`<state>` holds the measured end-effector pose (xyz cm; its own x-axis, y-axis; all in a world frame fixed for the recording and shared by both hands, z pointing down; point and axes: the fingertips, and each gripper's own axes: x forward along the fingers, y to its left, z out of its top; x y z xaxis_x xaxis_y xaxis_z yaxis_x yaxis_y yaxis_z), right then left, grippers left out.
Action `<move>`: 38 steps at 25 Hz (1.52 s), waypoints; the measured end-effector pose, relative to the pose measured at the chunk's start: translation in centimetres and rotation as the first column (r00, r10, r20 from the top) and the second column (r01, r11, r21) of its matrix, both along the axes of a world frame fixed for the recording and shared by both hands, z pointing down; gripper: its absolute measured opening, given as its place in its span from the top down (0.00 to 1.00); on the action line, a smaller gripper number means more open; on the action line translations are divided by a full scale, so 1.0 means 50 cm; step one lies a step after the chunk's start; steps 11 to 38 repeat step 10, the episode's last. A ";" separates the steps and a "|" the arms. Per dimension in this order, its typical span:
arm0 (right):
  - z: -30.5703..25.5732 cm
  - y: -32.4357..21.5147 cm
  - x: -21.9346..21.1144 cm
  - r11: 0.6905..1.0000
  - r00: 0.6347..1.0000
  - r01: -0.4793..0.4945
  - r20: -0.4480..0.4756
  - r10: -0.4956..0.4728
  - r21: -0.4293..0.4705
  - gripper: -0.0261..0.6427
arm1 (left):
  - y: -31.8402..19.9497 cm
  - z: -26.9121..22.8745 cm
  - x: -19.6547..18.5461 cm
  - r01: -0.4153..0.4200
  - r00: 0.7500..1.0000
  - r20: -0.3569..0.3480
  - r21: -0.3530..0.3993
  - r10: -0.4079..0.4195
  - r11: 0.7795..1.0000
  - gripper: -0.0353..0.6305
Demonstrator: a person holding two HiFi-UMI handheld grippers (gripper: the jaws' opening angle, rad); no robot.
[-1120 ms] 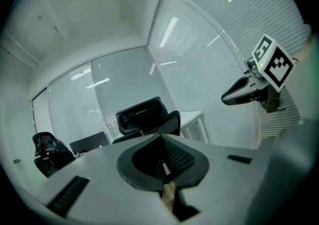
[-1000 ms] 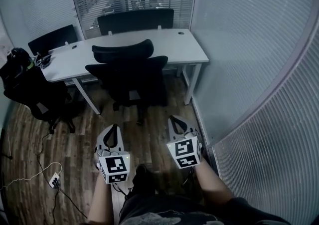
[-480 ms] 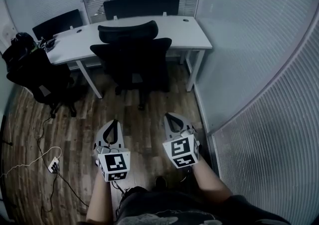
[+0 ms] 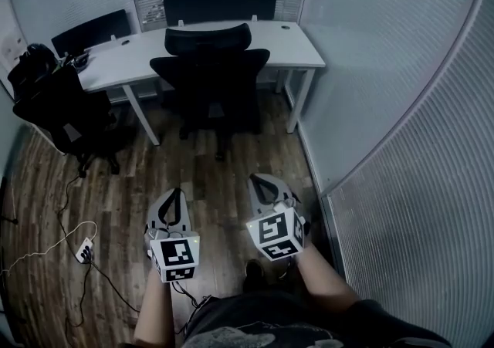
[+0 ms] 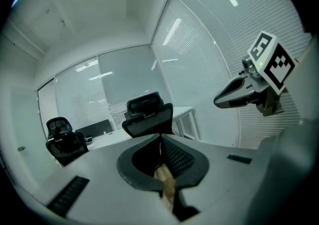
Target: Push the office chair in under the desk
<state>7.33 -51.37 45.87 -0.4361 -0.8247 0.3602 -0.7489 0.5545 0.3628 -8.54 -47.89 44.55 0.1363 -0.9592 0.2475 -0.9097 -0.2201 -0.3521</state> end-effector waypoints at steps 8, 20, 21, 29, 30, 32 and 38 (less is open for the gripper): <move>-0.011 0.165 -0.072 1.000 1.000 0.007 0.000 -0.007 -0.008 0.93 | 0.143 -0.006 -0.051 -0.041 0.999 -0.023 0.004 0.041 0.999 0.92; -0.013 0.203 -0.089 1.000 1.000 0.000 -0.010 0.000 -0.004 0.93 | 0.179 -0.007 -0.064 -0.055 0.998 -0.025 0.006 0.055 0.998 0.92; -0.013 0.203 -0.089 1.000 1.000 0.000 -0.010 0.000 -0.004 0.93 | 0.179 -0.007 -0.064 -0.055 0.998 -0.025 0.006 0.055 0.998 0.92; -0.013 0.203 -0.089 1.000 1.000 0.000 -0.010 0.000 -0.004 0.93 | 0.179 -0.007 -0.064 -0.055 0.998 -0.025 0.006 0.055 0.998 0.92; -0.013 0.203 -0.089 1.000 1.000 0.000 -0.010 0.000 -0.004 0.93 | 0.179 -0.007 -0.064 -0.055 0.998 -0.025 0.006 0.055 0.998 0.92; -0.013 0.203 -0.089 1.000 1.000 0.000 -0.010 0.000 -0.004 0.93 | 0.179 -0.007 -0.064 -0.055 0.998 -0.025 0.006 0.055 0.998 0.92; -0.013 0.203 -0.089 1.000 1.000 0.000 -0.010 0.000 -0.004 0.93 | 0.179 -0.007 -0.064 -0.055 0.998 -0.025 0.006 0.055 0.998 0.92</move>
